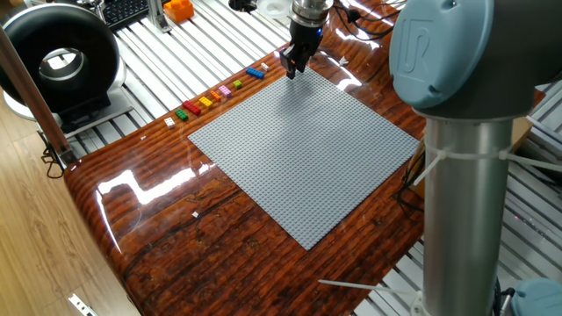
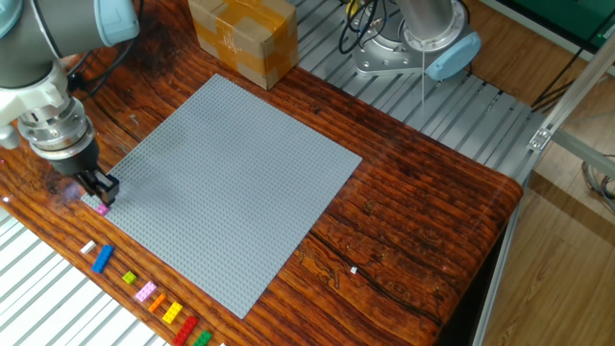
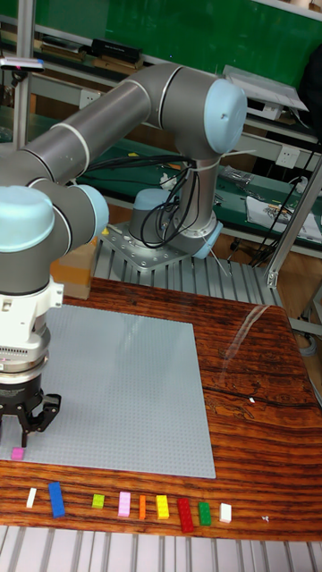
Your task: Build with small Lego blocks
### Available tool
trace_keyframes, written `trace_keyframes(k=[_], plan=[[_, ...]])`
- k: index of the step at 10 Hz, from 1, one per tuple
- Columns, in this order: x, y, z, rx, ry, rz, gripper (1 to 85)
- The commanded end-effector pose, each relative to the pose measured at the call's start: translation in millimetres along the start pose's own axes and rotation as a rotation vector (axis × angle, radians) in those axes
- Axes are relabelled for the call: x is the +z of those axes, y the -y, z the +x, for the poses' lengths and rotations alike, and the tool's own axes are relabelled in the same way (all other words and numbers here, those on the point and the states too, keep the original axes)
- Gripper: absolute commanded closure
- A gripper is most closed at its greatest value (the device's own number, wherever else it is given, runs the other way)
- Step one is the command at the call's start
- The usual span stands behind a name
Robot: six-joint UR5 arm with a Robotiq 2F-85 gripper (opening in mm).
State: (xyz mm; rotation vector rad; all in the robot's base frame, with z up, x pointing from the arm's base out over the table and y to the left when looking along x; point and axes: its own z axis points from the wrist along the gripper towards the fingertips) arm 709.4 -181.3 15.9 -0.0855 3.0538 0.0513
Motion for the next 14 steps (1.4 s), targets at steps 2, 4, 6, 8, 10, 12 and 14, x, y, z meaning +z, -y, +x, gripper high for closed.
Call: trace_keyframes(k=[2,4,6,8,10,12,14], plan=[[-4.1,-0.6,-11.0,0.068,0.027,0.0,62.0],[-4.0,-0.4,-14.3,0.079,0.034,0.002,64.3],[-4.6,-0.5,-16.9,0.091,0.037,0.011,65.3],[-5.0,-1.0,-19.2,0.111,0.044,0.024,67.3],[-6.0,-3.2,-19.8,0.127,0.044,0.034,68.3],[-5.8,-5.5,-21.0,0.141,0.051,0.048,70.0],[-4.0,-6.8,-22.5,0.145,0.059,0.049,71.7]])
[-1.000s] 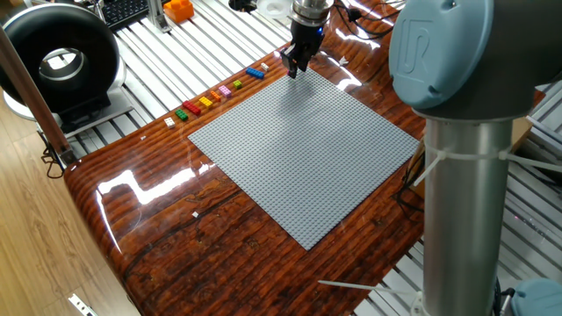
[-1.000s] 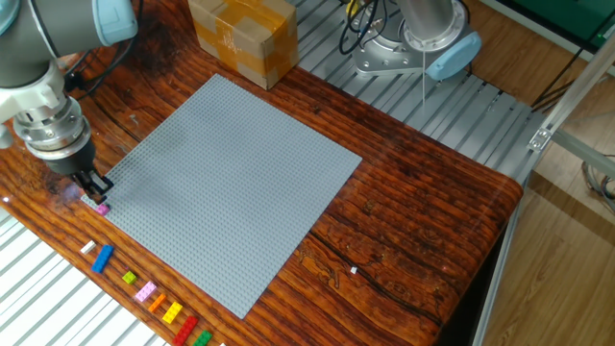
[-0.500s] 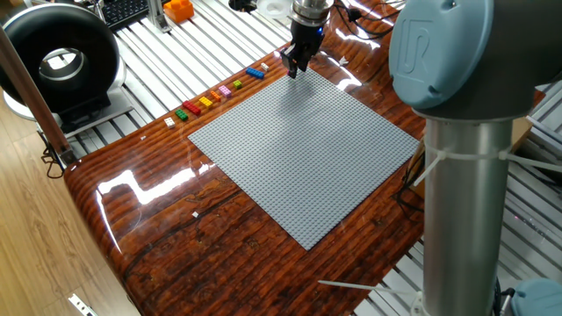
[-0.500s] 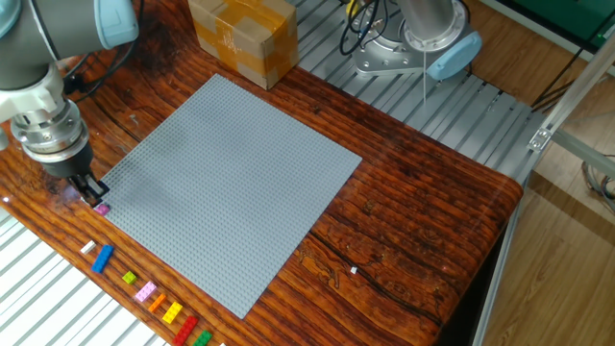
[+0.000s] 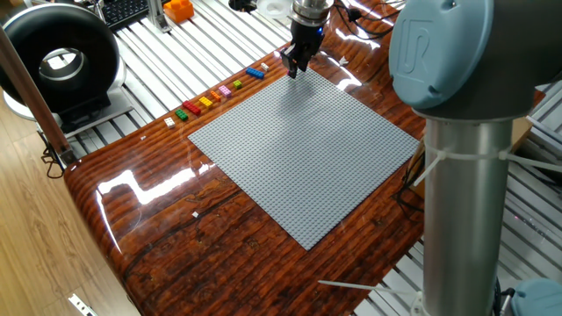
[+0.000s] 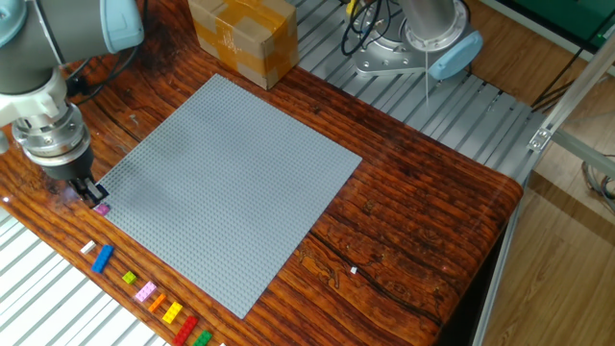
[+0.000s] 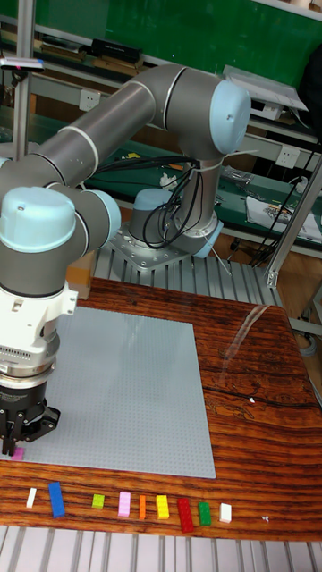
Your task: Build with small Lego blocks
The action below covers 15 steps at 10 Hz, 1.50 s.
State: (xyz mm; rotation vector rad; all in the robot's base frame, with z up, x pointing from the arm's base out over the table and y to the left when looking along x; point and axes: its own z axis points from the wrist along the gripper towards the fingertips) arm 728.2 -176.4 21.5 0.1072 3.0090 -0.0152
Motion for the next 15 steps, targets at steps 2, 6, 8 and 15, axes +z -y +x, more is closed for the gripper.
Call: trace_keyframes(k=[2,6,8,15], plan=[[2.4,-4.6,-4.5,0.034,0.023,0.005,74.3],[4.4,-9.2,-4.1,0.047,0.036,0.002,80.0],[4.3,-7.1,0.4,0.047,0.031,0.007,81.7],[5.6,-4.8,7.4,0.033,0.021,0.017,84.7]])
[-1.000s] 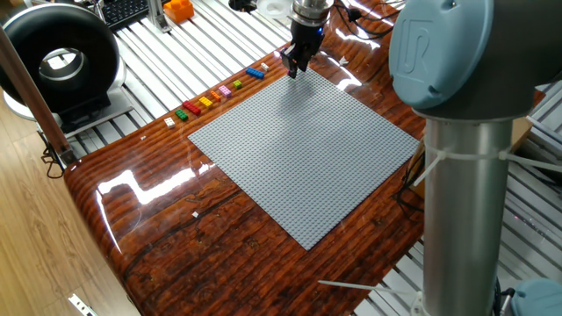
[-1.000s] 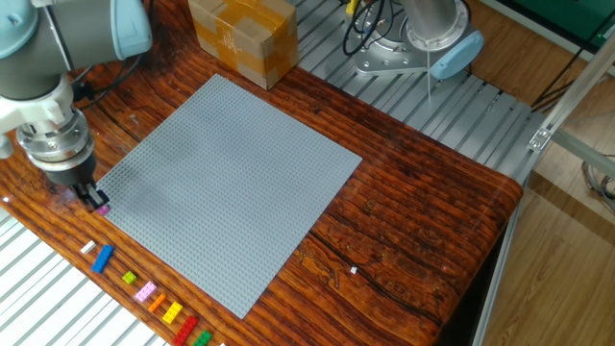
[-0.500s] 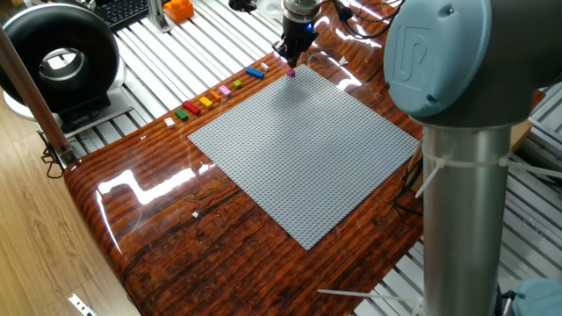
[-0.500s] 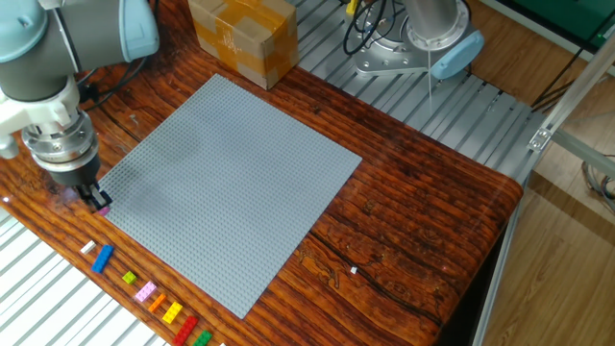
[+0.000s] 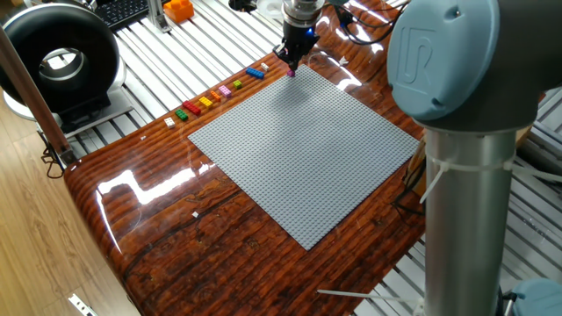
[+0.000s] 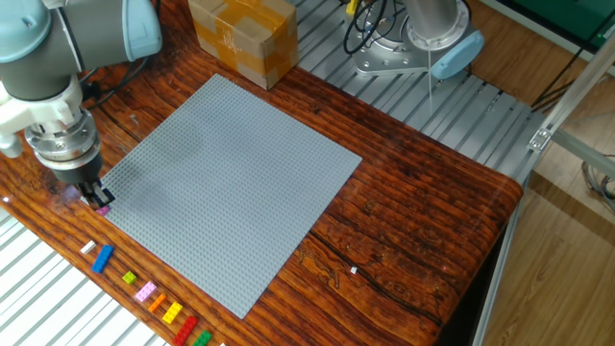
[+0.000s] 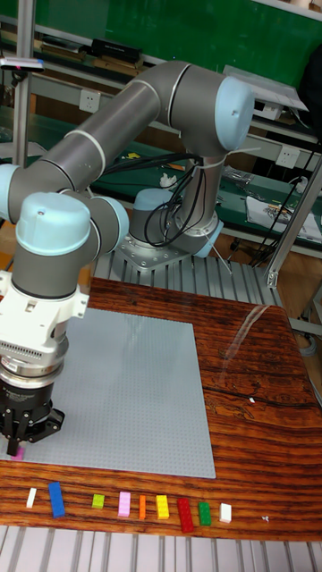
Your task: Build with small Lego blocks
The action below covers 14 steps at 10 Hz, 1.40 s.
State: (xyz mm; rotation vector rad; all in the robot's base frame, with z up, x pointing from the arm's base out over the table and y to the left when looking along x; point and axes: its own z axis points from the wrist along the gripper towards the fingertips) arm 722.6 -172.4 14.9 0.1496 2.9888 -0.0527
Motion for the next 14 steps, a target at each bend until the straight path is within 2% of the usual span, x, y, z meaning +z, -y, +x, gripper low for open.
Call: trace_keyframes(k=[1,11,13,14], plan=[[0.1,-2.5,0.5,0.01,0.003,-0.01,84.7],[-0.4,-6.4,0.3,0.032,0.004,-0.003,84.7],[0.8,-7.9,-2.4,0.03,0.015,-0.006,84.7],[4.1,-10.9,-8.5,0.024,0.039,-0.018,84.7]])
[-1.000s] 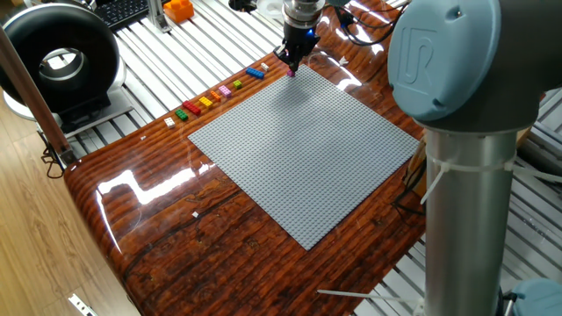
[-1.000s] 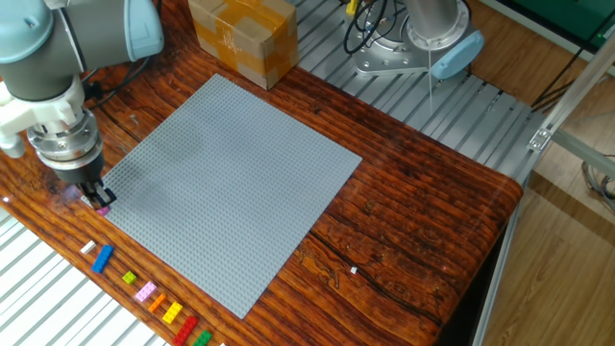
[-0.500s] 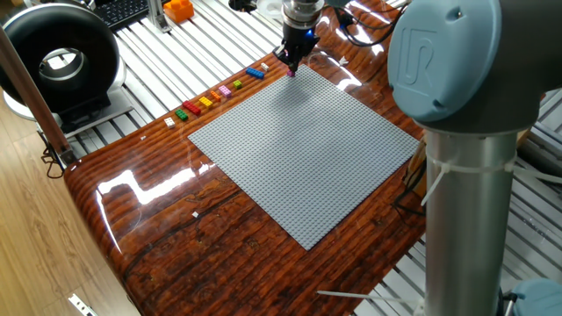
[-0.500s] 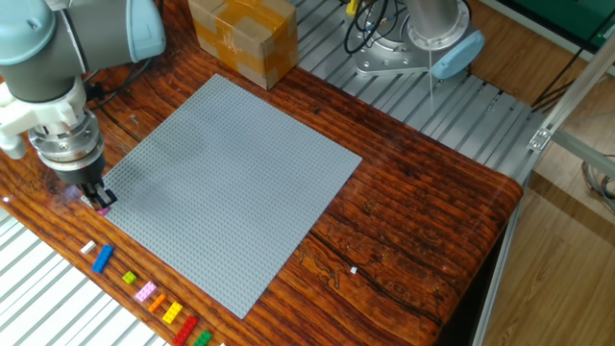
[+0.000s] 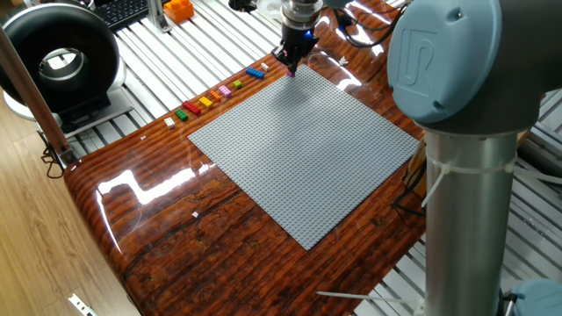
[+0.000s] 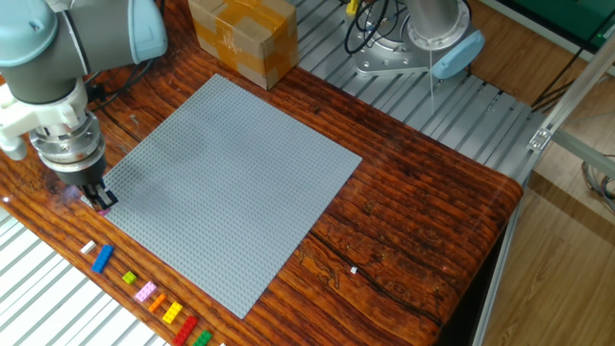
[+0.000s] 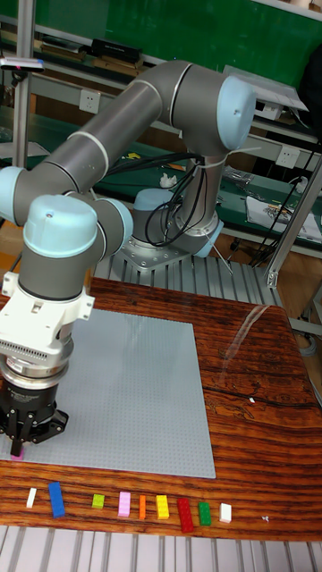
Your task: Build with small Lego blocks
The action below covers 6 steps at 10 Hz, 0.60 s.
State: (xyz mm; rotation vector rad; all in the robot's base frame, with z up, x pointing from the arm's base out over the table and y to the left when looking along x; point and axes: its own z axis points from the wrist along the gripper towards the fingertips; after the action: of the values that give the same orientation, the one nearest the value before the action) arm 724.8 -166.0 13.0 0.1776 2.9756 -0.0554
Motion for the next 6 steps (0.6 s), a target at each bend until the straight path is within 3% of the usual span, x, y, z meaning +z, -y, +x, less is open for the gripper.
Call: trace_keyframes(k=[1,6], plan=[[8.7,-8.7,-13.6,-0.004,0.061,-0.04,84.7],[2.6,0.0,-10.0,-0.036,0.045,-0.038,84.7]])
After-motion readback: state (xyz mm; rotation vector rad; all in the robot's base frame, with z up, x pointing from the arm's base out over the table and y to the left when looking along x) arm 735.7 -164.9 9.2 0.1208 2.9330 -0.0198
